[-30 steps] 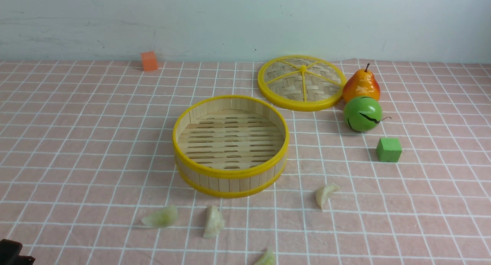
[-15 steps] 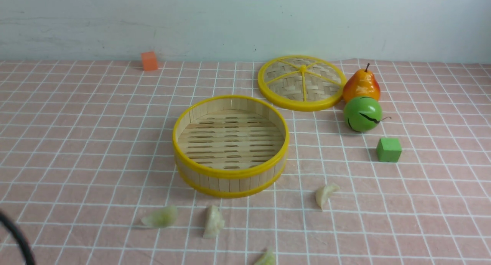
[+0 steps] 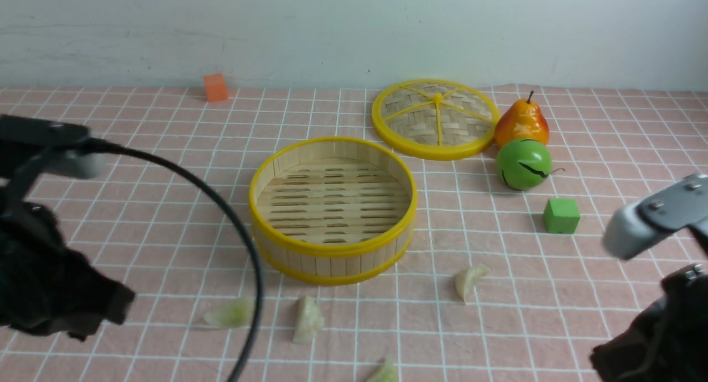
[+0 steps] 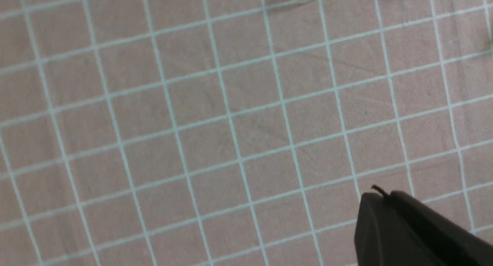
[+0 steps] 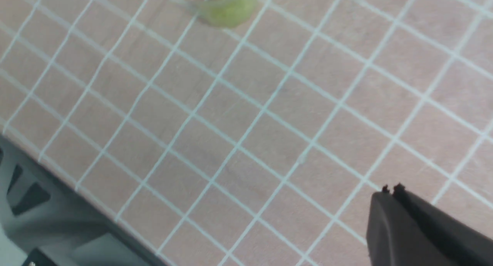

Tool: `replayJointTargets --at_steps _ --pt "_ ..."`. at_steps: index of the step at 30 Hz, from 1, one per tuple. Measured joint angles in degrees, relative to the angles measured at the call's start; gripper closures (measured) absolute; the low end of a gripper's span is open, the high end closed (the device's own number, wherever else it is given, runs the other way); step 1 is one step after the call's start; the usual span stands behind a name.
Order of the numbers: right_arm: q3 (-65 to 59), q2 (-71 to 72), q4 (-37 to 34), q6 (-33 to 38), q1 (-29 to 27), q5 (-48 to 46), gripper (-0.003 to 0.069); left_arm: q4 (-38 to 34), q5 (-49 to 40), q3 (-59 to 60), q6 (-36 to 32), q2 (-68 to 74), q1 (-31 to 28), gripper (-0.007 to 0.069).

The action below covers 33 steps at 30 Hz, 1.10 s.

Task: Put the dumplings into the steamer on the table with the pink tablecloth.
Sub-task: 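Reach for and grasp a dumpling on the table with the left gripper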

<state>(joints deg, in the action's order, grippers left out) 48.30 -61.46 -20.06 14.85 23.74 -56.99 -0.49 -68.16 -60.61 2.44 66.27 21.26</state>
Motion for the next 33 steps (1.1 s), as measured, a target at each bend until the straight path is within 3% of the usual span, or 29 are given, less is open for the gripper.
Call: replayJointTargets --at_steps 4,5,7,10,11,14,20,24,28,29,33 --pt "0.21 -3.24 1.17 0.35 6.54 0.74 0.0675 2.21 4.3 -2.03 -6.08 8.61 4.15 0.0435" --pt "0.21 -3.3 1.17 0.35 6.71 0.85 0.0675 2.28 4.56 -2.11 -6.36 9.01 4.23 0.0424" --pt "0.26 -3.52 1.23 0.89 7.89 2.0 0.0673 2.73 8.75 -2.25 -9.5 14.26 4.61 0.0277" --pt "0.28 -3.52 1.36 1.49 7.9 2.2 0.0673 4.03 12.59 -2.25 -10.69 18.86 4.61 0.0172" --pt "0.28 -3.52 1.42 2.16 7.9 2.25 0.0671 6.53 16.2 -2.32 -10.76 22.69 4.61 0.0087" --pt "0.28 -3.52 1.42 2.68 7.9 2.31 0.067 11.11 19.81 -2.81 -9.63 28.34 4.61 0.0025" --pt "0.28 -3.52 1.42 2.73 7.9 2.47 0.0669 16.3 24.15 -2.87 -6.52 35.73 4.61 0.0046" --pt "0.28 -3.52 1.42 2.73 7.9 3.31 0.0669 16.22 27.45 -2.87 -5.89 38.78 4.61 0.0116" --pt "0.28 -3.52 1.22 2.73 7.9 3.53 0.0669 13.77 28.63 -3.15 -5.77 39.75 4.61 0.0205" --pt "0.28 -3.52 1.18 2.73 7.9 3.57 0.0669 12.1 29.05 -3.28 -5.77 39.86 4.61 0.0263" --pt "0.28 -3.52 1.18 2.73 7.9 3.71 0.0669 10.31 29.25 -3.35 -5.77 39.93 4.61 0.0373"
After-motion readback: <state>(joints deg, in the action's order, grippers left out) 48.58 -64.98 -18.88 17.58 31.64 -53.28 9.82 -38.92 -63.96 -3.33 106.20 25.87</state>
